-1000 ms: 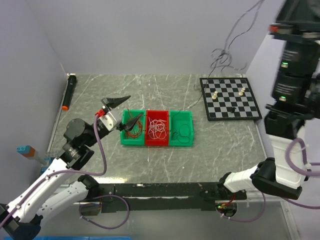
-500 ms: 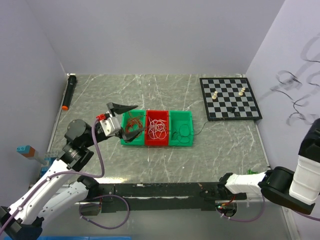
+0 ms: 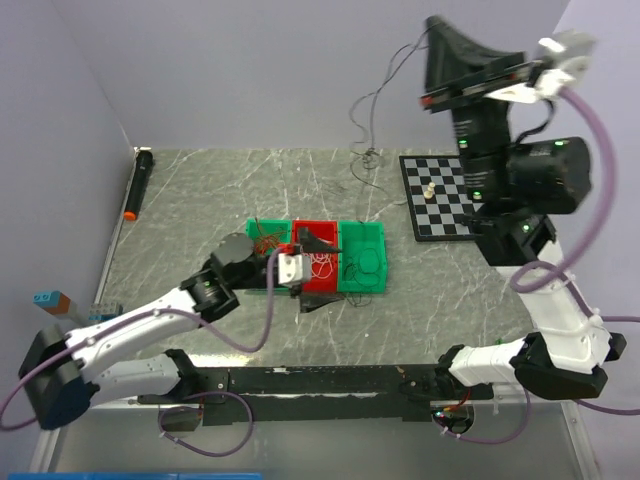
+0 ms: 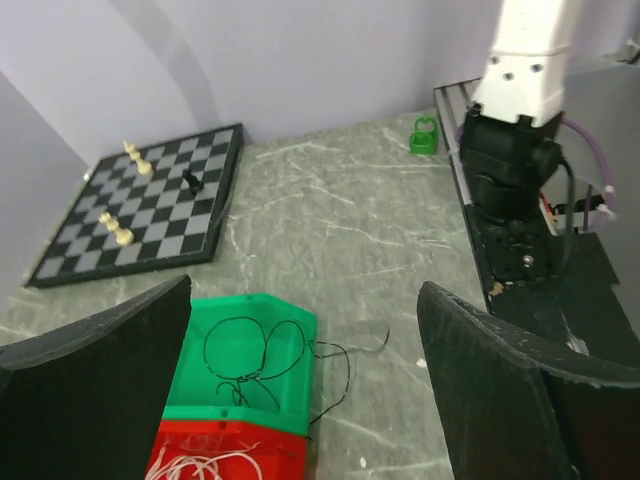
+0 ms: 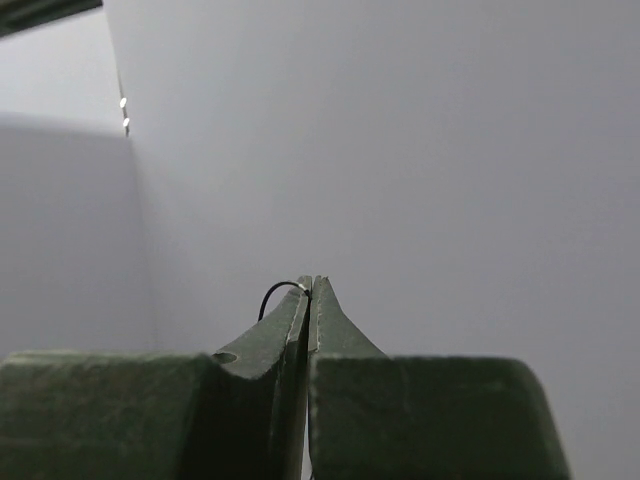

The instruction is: Untangle the cables

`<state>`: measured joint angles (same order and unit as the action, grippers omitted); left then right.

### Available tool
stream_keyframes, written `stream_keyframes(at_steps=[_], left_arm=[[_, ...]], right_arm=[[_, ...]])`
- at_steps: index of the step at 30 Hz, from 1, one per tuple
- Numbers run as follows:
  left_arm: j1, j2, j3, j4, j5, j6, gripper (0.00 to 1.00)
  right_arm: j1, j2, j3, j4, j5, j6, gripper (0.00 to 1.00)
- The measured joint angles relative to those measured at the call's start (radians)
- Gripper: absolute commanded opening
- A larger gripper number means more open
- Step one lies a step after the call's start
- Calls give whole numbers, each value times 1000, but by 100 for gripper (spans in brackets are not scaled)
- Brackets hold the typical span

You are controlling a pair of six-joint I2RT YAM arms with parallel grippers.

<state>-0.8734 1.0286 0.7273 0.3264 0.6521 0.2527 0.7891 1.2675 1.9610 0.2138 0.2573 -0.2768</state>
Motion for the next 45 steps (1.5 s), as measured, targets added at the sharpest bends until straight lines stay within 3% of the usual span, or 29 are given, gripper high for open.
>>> stream_keyframes(at_steps=[3, 5, 7, 8, 9, 11, 17, 23, 24, 25, 26, 30, 36, 39, 42, 43, 45], left_arm=[[-24, 101, 14, 57, -33, -32, 96], [-34, 152, 30, 51, -26, -37, 83], [-58, 185, 36, 58, -30, -39, 52], [-75, 198, 36, 70, -41, -35, 27], [-87, 209, 36, 86, -51, -35, 17], [-103, 226, 36, 125, -83, -15, 16], [-122, 269, 63, 182, -120, 11, 1], [-174, 284, 197, 188, -82, -42, 1], [-184, 284, 220, 191, -71, -62, 20], [-190, 283, 239, 189, -57, -78, 71], [-194, 282, 254, 184, -40, -85, 99], [-198, 276, 282, 98, 19, -81, 97], [-198, 298, 198, -45, 19, 62, 99], [-200, 352, 175, -43, -12, 76, 75], [-200, 416, 174, 3, -64, 82, 15], [-201, 430, 174, 16, -81, 80, 3], [-201, 440, 177, 32, -104, 92, 1]], right_arm=[[-2, -10, -74, -24, -16, 56, 0], [-2, -26, -104, -31, -24, 82, 0], [-2, -46, -121, -35, -29, 99, 0], [-2, -61, -130, -34, -34, 105, 0], [-2, -79, -138, -35, -39, 109, 0], [-2, -111, -146, -32, -43, 113, 0], [-2, -225, -224, -16, -45, 116, 0], [-2, -324, -316, 10, -34, 112, 0], [-2, -332, -328, 11, -31, 111, 0], [-2, -335, -337, 10, -30, 111, 0], [-2, -338, -347, 11, -29, 109, 0], [-2, -334, -366, -3, -29, 108, 0], [-2, -329, -366, -17, -34, 113, 0], [-2, -329, -365, -17, -40, 124, 0], [-2, -329, -365, -21, -42, 132, 0], [-2, -329, -364, -23, -43, 134, 0], [-2, -330, -364, -27, -42, 134, 0]])
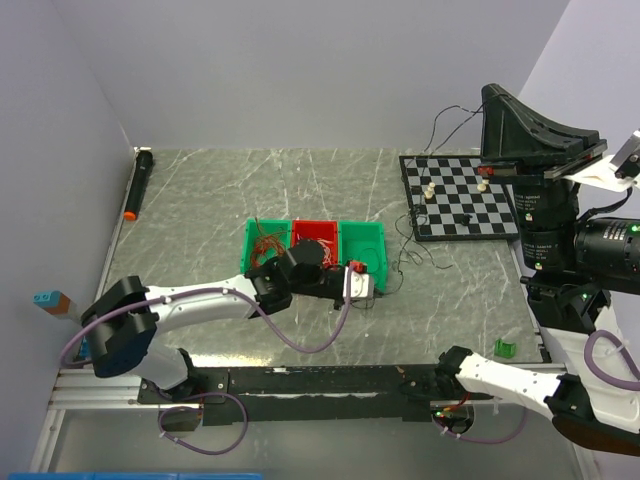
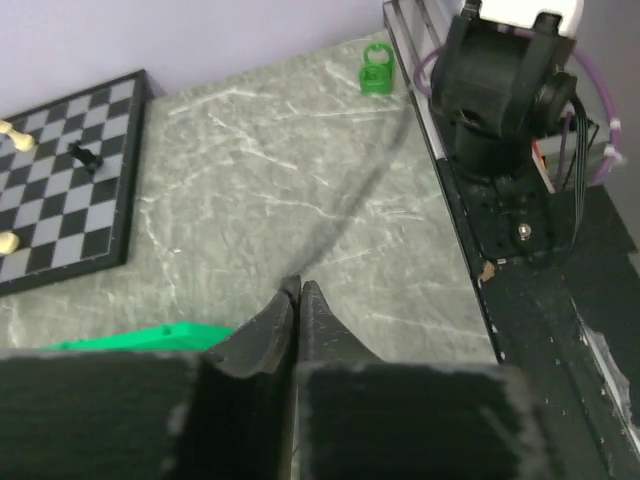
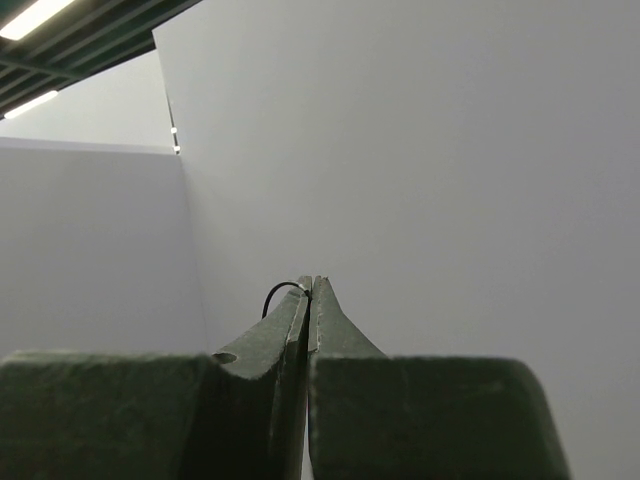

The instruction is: Untangle the cables

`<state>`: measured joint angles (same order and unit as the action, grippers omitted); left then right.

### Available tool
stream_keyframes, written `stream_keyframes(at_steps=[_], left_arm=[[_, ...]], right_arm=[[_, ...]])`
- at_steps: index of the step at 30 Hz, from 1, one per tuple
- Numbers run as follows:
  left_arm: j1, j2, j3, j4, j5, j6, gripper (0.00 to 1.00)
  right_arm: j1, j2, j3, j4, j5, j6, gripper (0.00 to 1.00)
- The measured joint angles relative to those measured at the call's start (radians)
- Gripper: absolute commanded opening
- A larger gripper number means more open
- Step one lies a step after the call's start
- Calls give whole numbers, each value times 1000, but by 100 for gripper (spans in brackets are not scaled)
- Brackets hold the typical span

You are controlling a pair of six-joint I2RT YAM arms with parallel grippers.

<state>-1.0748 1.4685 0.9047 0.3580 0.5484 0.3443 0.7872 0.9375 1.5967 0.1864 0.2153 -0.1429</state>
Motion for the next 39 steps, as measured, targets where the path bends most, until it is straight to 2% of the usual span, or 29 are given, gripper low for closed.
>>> stream_keyframes(at_steps=[5, 11, 15, 21, 25, 30, 39], left_arm=[[0, -37, 83, -63, 3, 33, 1], [-7, -153, 283, -206, 56, 20, 1], [-9, -196, 414, -239, 78, -20, 1], [-9, -181, 537, -219, 28, -28, 1], [-5, -118, 620, -193, -42, 21, 1], [29, -65, 619, -162, -103, 67, 1], [108, -13, 391, -49, -175, 114, 1]], right_arm=[[0, -28, -43, -8, 9, -12, 0], [0, -103, -185, -21, 49, -29, 0], [0, -141, -306, -26, 85, -28, 0], [-1, -141, -439, -37, 129, -11, 0], [-13, -107, -449, -34, 137, -1, 0], [-32, -57, -460, -18, 136, 16, 0], [-162, -24, -561, 37, 109, 130, 0]])
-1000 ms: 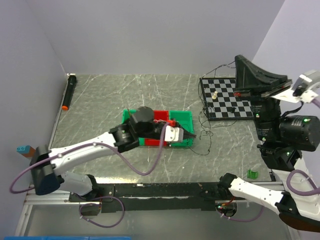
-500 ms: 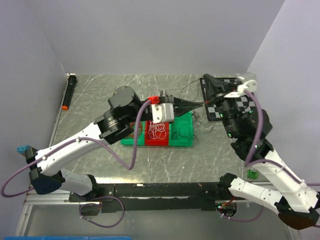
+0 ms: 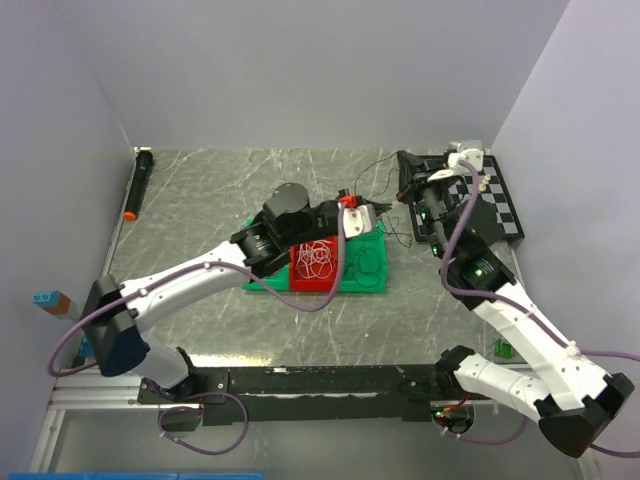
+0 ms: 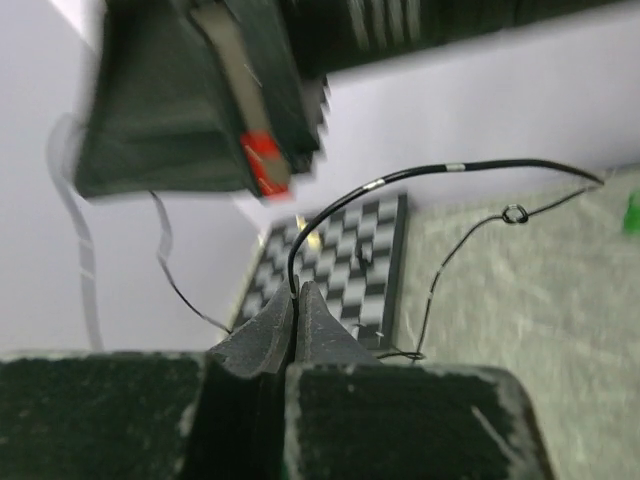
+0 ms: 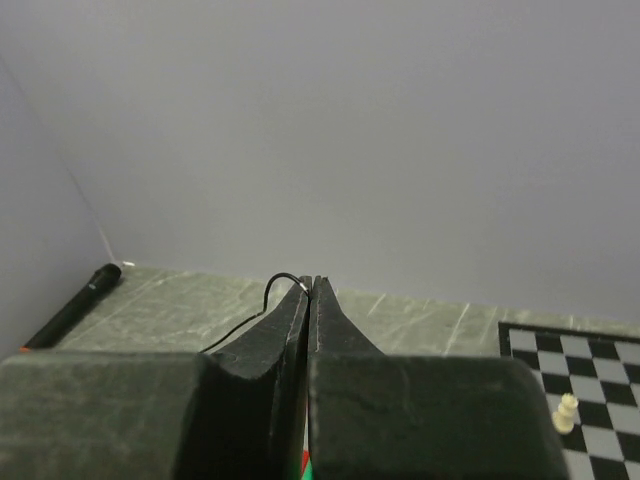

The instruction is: Untangle the cables

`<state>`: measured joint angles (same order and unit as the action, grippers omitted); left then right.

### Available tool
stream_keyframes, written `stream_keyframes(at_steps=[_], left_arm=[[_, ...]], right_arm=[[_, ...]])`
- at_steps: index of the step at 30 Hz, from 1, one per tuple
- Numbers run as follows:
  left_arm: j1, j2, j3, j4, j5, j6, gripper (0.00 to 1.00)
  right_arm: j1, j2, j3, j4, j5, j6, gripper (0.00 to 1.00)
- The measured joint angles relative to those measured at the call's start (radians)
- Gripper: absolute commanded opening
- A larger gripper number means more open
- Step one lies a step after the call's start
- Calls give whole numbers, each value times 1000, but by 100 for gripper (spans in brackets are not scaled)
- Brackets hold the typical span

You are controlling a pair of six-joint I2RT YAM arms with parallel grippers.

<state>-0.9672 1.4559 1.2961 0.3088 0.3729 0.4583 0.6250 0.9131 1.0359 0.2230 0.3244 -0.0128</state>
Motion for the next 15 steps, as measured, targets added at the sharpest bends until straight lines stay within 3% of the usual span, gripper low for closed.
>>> stream_keyframes(at_steps=[7, 15], left_arm=[[44, 106, -35, 58, -41, 13, 1], [66, 114, -139, 135, -55, 49, 1]], right_arm=[[-97, 88, -65, 18, -79, 137, 0], [-110, 122, -191, 26, -111, 253, 0]])
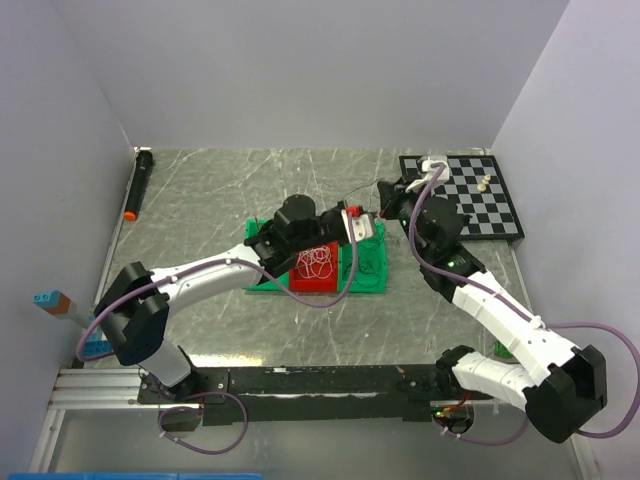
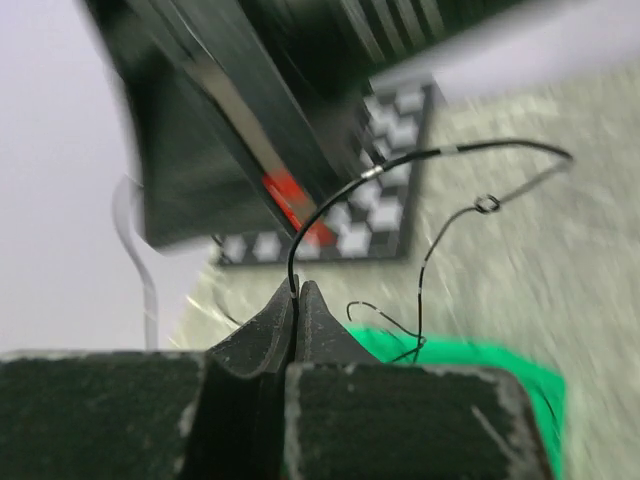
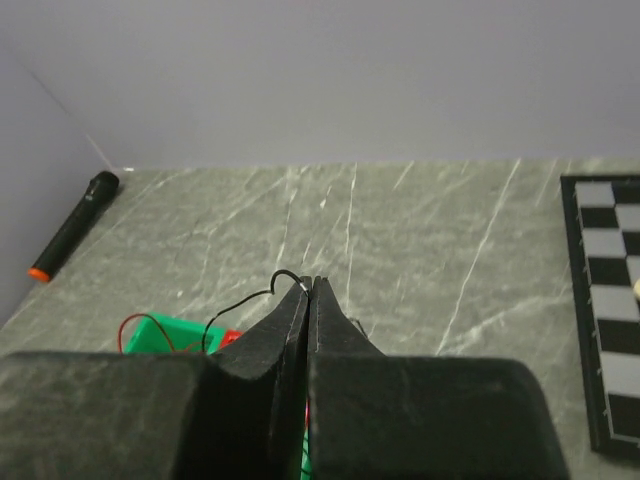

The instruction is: Untangle the cables

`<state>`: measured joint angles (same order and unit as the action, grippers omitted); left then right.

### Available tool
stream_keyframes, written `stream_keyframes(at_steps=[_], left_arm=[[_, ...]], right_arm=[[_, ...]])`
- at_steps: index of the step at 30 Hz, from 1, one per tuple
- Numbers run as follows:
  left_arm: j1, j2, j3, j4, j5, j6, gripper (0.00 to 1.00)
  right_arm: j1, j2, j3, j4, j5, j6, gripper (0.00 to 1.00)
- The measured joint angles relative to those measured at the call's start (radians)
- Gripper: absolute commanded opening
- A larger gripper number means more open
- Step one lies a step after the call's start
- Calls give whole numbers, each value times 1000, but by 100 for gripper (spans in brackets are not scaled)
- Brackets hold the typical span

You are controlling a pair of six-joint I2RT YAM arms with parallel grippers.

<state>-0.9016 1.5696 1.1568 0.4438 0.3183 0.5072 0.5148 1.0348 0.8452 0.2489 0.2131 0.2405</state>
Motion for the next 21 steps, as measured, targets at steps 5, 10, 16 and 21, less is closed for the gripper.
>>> stream_keyframes(at_steps=[5, 10, 16, 21], left_arm=[[2, -1, -128, 0, 1, 32, 1], [2, -2, -190, 5, 6, 41, 1], [-8, -2, -203, 35, 16, 58, 7], [-27, -2, -205, 50, 25, 80, 17]], right_arm=[[-2, 0, -62, 6, -5, 76, 0], [-6, 14, -125, 15, -21, 157, 0], [-16, 97, -175, -13, -22, 254, 0], [-16, 154, -193, -116, 60, 298, 0]])
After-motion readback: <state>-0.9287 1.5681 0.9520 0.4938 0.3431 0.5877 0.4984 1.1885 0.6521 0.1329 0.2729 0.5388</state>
